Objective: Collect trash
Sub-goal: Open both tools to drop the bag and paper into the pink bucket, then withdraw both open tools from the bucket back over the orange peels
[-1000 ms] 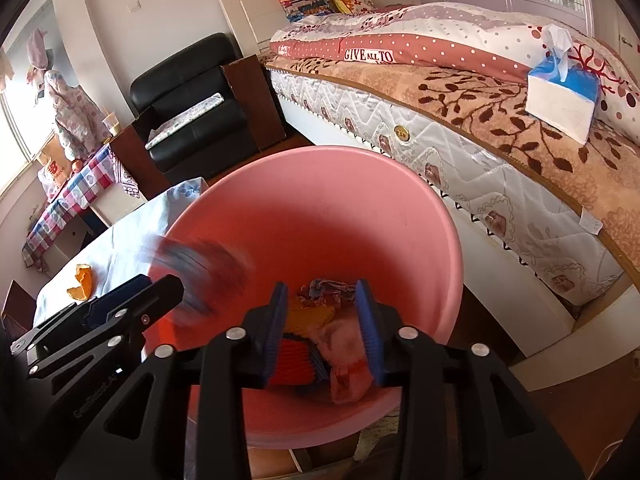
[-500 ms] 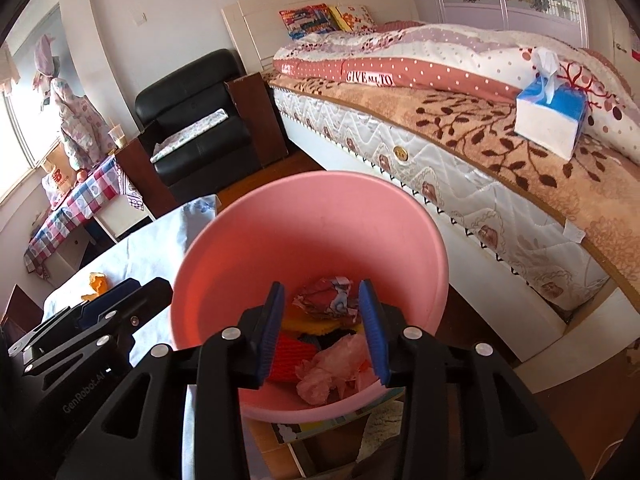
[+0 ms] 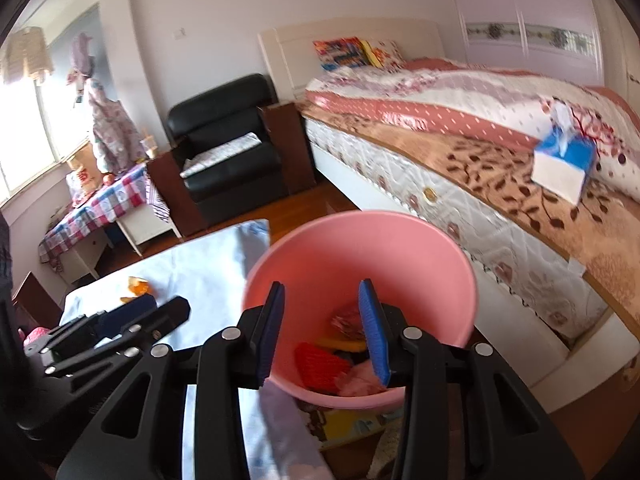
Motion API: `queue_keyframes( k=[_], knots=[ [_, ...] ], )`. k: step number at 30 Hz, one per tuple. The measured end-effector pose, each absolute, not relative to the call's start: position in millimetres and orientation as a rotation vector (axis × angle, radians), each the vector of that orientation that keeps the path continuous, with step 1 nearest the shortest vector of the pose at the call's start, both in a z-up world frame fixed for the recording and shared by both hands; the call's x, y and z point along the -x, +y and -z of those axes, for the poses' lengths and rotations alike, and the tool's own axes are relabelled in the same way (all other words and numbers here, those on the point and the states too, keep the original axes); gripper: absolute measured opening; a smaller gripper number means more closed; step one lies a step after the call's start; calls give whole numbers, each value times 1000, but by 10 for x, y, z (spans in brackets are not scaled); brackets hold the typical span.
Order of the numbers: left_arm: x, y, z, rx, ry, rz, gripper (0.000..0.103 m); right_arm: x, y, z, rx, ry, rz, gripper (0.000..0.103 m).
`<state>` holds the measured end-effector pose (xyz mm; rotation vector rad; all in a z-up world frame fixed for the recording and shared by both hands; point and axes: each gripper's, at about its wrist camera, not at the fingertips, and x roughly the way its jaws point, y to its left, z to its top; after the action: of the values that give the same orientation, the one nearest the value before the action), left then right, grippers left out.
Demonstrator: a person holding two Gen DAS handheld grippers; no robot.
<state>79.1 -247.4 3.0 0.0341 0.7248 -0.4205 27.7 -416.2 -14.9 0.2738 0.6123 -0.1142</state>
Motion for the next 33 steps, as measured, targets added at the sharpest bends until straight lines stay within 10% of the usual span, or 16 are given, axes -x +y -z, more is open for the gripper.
queue_keyframes(
  k=[33],
  knots=[
    [-1068,-210,201,138,783,-21,43,-1020,-2472,345,-176,744,-248,39]
  ],
)
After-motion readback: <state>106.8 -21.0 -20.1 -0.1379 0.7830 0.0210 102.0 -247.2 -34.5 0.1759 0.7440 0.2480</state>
